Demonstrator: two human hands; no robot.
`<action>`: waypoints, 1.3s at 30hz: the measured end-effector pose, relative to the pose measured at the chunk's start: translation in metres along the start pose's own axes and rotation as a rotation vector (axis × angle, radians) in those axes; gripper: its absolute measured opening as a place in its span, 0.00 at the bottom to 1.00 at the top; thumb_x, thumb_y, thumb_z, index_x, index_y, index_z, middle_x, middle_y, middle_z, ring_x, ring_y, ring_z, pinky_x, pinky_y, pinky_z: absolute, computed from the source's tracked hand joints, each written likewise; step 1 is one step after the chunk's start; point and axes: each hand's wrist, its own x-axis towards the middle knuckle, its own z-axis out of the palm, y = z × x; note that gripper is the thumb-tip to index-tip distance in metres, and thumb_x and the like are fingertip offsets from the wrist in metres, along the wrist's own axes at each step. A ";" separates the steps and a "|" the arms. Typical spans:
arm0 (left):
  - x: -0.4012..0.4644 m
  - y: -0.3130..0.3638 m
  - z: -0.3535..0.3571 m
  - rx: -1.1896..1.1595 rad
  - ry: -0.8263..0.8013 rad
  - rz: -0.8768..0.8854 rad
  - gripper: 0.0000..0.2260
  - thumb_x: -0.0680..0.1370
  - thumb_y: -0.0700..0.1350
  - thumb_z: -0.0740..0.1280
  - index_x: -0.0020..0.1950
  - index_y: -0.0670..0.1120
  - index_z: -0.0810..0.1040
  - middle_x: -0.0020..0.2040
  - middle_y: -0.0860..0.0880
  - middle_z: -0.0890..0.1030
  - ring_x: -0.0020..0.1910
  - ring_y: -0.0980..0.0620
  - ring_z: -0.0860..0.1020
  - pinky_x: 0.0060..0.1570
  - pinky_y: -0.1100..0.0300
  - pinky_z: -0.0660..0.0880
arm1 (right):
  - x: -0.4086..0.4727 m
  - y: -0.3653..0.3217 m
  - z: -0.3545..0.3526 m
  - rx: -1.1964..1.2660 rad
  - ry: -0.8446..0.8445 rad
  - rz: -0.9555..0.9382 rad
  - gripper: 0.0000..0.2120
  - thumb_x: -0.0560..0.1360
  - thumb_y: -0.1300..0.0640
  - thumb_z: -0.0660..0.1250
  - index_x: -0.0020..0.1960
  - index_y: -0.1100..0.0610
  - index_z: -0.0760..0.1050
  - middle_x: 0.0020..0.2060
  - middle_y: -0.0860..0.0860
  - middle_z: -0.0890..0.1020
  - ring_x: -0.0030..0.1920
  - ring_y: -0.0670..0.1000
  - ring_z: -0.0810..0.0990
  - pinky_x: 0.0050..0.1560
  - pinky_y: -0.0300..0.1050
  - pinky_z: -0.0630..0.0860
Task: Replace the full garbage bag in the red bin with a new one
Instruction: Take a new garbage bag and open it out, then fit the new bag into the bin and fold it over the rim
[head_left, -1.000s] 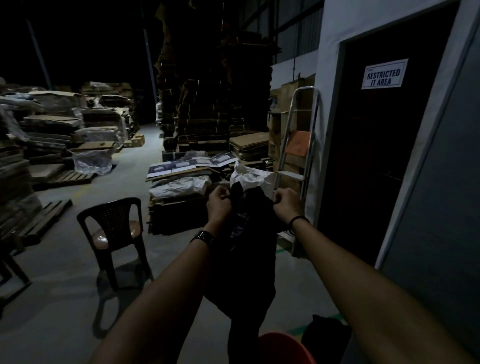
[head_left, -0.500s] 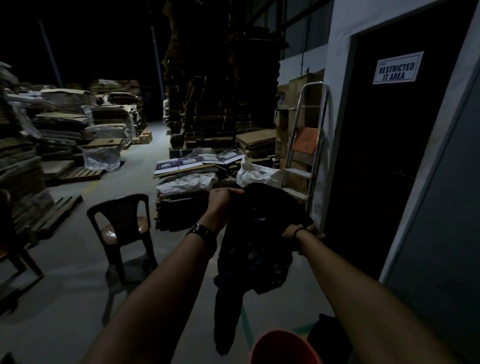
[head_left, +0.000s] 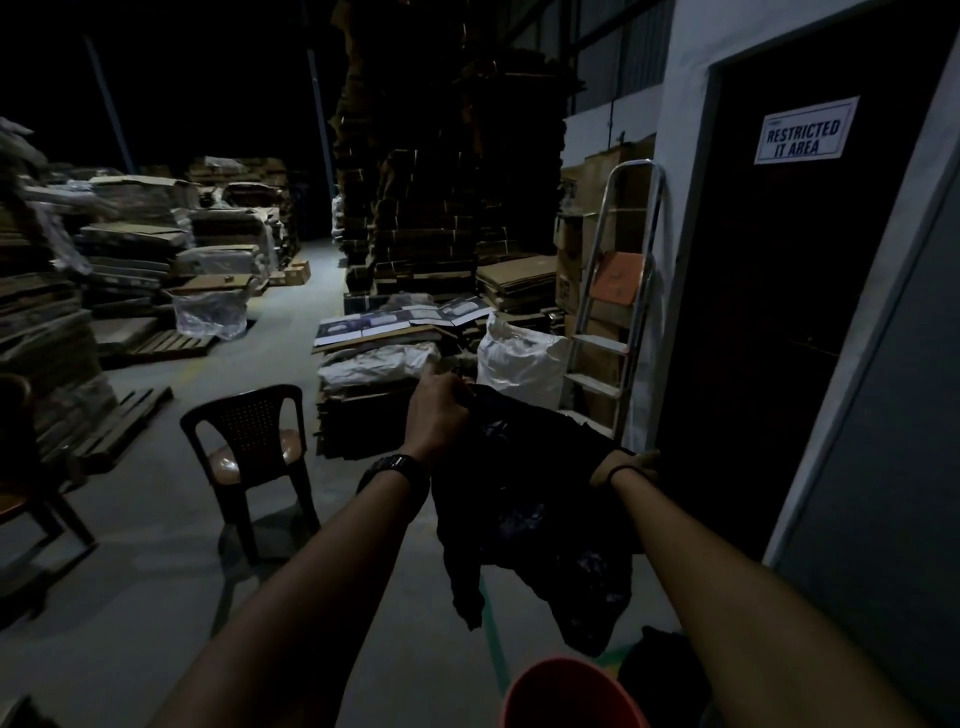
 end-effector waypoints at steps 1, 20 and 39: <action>-0.002 0.000 0.000 0.029 -0.018 0.015 0.06 0.70 0.39 0.72 0.46 0.45 0.83 0.55 0.45 0.74 0.51 0.44 0.77 0.48 0.50 0.79 | 0.020 -0.005 0.003 -0.019 0.024 -0.012 0.40 0.63 0.53 0.74 0.69 0.65 0.64 0.72 0.64 0.64 0.71 0.66 0.63 0.69 0.58 0.66; -0.018 0.004 0.011 0.416 -0.199 0.219 0.13 0.77 0.46 0.65 0.55 0.39 0.79 0.56 0.41 0.75 0.54 0.38 0.76 0.49 0.47 0.75 | -0.130 -0.069 -0.005 -0.230 0.232 -0.628 0.06 0.72 0.60 0.68 0.44 0.61 0.82 0.42 0.61 0.83 0.48 0.59 0.82 0.39 0.42 0.68; -0.051 -0.025 0.076 0.213 -0.291 -0.216 0.25 0.78 0.51 0.63 0.73 0.47 0.60 0.65 0.41 0.68 0.58 0.38 0.74 0.53 0.47 0.73 | -0.086 -0.004 -0.031 -0.322 0.343 -0.482 0.08 0.74 0.65 0.62 0.51 0.60 0.77 0.57 0.58 0.74 0.56 0.62 0.77 0.56 0.53 0.76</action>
